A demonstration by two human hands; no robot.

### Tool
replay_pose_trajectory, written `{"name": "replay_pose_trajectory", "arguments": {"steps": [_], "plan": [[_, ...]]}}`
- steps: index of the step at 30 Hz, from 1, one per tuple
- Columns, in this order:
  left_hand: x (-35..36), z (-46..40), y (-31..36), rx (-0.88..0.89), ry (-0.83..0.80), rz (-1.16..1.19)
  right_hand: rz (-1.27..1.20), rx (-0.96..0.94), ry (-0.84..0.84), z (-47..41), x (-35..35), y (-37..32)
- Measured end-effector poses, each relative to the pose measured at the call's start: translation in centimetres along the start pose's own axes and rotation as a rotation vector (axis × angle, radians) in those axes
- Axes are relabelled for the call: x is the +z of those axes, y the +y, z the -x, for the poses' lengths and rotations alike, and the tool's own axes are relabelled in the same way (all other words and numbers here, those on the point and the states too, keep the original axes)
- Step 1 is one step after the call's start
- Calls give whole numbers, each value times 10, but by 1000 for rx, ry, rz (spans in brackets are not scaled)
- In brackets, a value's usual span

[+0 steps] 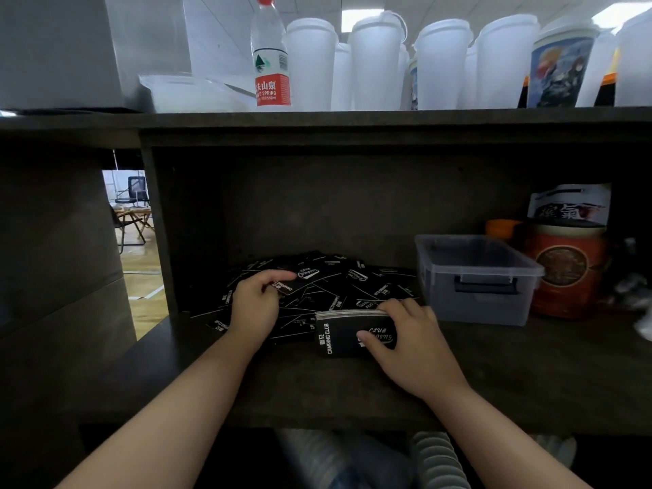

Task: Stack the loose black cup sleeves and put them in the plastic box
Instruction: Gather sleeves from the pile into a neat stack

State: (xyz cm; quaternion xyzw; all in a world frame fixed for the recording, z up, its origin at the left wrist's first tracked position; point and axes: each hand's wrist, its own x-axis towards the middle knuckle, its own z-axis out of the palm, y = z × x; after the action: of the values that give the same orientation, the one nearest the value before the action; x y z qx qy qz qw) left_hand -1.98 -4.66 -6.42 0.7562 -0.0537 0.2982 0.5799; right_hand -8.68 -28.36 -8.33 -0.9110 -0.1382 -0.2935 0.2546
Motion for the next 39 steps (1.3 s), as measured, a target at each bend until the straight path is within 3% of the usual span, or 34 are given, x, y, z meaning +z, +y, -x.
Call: {"name": "replay_pose_trajectory", "arguments": {"steps": [3,8,12,16,18,21,23,25,27,31,39], "plan": [[3,7,9,14,-86,124,-8,0,4,1,0,-1],[6,15,12,155,-299,-28,-58,7,10,0,-3,-2],[15,24,10,131,-606,-23,-84,11,0,1,-5,-4],[20,28,13,59,-749,-44,14,-20,1,0,-1,0],[13,22,11,141,-624,-69,28,-24,24,0,0,1],[-11,0,2,275,-83,-369,24,-32,44,0,1,2],[-29,-13,-9,122,168,-675,20,-28,34,0,2,2],[-42,-19,-19,-214,97,-868,9,-23,21,0,1,3],[-46,-20,-28,-411,-20,-931,-16,-19,16,1,0,3],[-43,-23,-36,-246,16,-1009,-26,-5,-8,2,-1,3],[-35,-19,-27,64,162,-776,-40,-4,-9,2,-3,-1]]}}
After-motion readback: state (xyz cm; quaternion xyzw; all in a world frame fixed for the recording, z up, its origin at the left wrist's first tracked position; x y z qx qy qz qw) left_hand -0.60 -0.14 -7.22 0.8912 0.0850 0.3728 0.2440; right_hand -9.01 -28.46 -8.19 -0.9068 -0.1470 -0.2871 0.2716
